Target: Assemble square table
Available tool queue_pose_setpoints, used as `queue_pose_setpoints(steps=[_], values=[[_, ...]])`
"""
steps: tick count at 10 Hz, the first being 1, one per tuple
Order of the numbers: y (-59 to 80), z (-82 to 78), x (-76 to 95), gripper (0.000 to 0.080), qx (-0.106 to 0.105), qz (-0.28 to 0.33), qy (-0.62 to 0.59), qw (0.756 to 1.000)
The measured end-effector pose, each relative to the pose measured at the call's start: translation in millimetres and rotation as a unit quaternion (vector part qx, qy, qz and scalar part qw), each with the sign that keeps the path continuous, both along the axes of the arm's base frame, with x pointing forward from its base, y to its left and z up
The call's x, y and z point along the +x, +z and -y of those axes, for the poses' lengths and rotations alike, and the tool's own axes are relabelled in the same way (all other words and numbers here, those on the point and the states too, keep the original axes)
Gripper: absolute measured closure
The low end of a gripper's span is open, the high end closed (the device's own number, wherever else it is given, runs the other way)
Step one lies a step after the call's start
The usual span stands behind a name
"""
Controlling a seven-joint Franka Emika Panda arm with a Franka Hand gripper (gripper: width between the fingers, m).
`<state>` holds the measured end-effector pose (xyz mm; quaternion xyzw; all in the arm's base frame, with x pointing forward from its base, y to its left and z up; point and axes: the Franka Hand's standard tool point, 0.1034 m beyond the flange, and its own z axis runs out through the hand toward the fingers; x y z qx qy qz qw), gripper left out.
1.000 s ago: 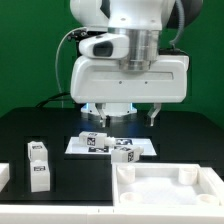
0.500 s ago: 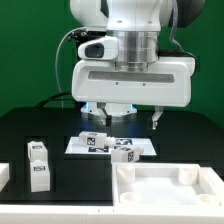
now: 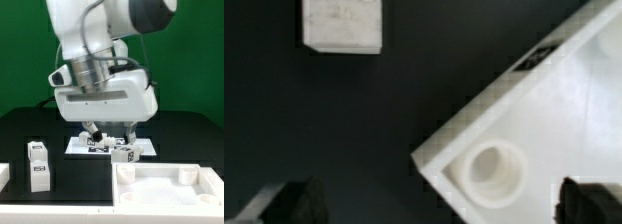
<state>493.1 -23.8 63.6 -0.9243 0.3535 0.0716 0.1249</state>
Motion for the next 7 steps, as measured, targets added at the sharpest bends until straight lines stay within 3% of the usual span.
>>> queue_pose_setpoints(steps=[2, 3, 5, 7], values=[[0.4, -1.4, 0.4, 0.0151, 0.000, 0.000, -0.001, 1.000], [-0.3, -2.6, -4.8, 0.0151, 0.012, -0.014, -0.004, 1.000], [-8.0, -4.8, -21.4, 0.0151, 0.044, -0.059, -0.014, 0.997], [-14.7, -20.1, -40.6, 0.0151, 0.090, -0.128, -0.006, 0.988]])
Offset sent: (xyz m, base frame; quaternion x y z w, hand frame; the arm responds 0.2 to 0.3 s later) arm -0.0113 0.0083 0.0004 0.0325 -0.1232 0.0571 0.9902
